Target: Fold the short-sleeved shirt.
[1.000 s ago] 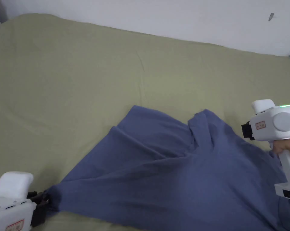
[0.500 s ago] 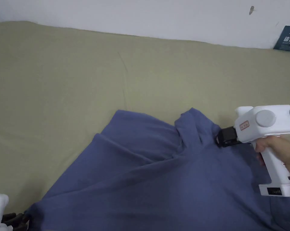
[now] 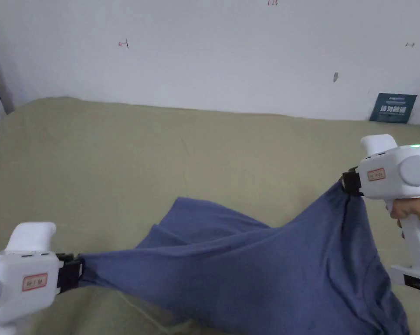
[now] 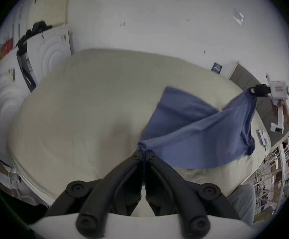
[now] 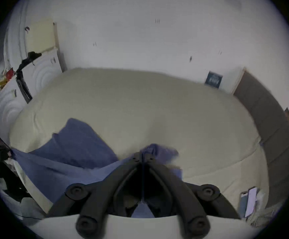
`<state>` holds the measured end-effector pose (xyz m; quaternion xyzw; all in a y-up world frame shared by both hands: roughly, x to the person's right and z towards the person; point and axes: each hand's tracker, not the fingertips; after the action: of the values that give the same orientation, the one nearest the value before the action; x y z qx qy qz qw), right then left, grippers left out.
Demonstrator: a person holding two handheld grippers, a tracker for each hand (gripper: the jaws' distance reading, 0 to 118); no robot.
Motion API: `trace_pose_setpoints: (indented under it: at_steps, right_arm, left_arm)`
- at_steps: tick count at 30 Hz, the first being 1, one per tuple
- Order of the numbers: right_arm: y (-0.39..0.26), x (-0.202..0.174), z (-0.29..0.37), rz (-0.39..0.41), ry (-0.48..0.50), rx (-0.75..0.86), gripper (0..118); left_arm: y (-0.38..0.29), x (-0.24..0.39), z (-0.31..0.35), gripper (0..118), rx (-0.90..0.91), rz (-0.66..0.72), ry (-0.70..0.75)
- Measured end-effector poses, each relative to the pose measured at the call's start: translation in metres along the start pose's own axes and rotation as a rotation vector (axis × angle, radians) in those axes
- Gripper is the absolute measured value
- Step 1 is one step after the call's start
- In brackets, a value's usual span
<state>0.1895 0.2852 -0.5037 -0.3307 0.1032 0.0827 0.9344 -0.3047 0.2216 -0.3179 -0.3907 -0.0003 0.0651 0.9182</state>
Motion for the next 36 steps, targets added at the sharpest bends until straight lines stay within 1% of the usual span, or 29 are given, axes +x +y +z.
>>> trace_pose_setpoints:
  at_steps: [1, 5, 7, 13, 16, 18, 21, 24, 27, 30, 33, 36]
  right_arm:
    - [0.007, 0.003, 0.019, 0.010, -0.009, 0.034, 1]
    - [0.032, 0.013, 0.098, 0.002, -0.083, 0.195, 1]
    - [0.045, 0.021, 0.134, -0.011, -0.096, 0.253, 1]
    - [0.081, 0.042, 0.204, -0.039, -0.209, 0.375, 1]
    - [0.102, 0.050, 0.225, -0.058, -0.233, 0.413, 1]
    - [0.116, 0.052, 0.232, -0.071, -0.259, 0.437, 1]
    - [0.136, 0.053, 0.234, -0.084, -0.272, 0.456, 1]
    - [0.155, 0.050, 0.223, -0.086, -0.295, 0.460, 1]
    - [0.178, 0.047, 0.209, -0.092, -0.318, 0.464, 1]
    - [0.201, 0.045, 0.199, -0.107, -0.330, 0.479, 1]
    - [0.226, 0.047, 0.187, -0.081, -0.353, 0.485, 1]
    - [0.255, 0.053, 0.175, -0.080, -0.367, 0.498, 1]
  left_arm:
    - [0.013, 0.007, 0.009, 2, 0.028, -0.025, 0.001]
    - [0.064, 0.036, 0.042, 2, 0.131, -0.091, 0.026]
    - [0.094, 0.049, 0.057, 2, 0.181, -0.107, 0.037]
    - [0.184, 0.072, 0.093, 2, 0.293, -0.114, 0.099]
    - [0.221, 0.077, 0.106, 2, 0.320, -0.139, 0.155]
    - [0.241, 0.077, 0.114, 2, 0.330, -0.132, 0.172]
    - [0.263, 0.081, 0.125, 2, 0.346, -0.136, 0.202]
    - [0.285, 0.086, 0.130, 2, 0.363, -0.162, 0.250]
    - [0.302, 0.090, 0.137, 2, 0.376, -0.144, 0.266]
    - [0.323, 0.093, 0.133, 2, 0.393, -0.118, 0.280]
    - [0.349, 0.094, 0.119, 2, 0.394, -0.132, 0.325]
    - [0.377, 0.094, 0.107, 2, 0.397, -0.139, 0.346]
